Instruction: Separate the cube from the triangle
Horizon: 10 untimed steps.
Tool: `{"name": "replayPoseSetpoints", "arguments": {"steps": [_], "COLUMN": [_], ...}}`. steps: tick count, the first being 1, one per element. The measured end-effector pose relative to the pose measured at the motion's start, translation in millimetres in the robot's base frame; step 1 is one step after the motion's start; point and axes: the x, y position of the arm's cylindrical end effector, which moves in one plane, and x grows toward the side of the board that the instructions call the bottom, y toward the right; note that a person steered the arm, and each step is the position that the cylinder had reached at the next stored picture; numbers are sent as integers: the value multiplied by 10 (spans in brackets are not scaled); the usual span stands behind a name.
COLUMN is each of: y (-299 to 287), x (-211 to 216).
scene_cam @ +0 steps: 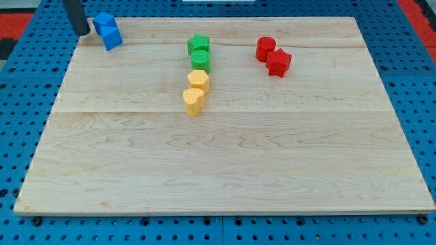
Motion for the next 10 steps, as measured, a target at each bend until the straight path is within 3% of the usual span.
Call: {"name": "replayPoseSetpoints", "arguments": {"steps": [1,2,3,4,5,6,10], "y": [122,705,1291,1353,1027,1226,1927], "x": [-243,-247,25,52,211,448,131]}}
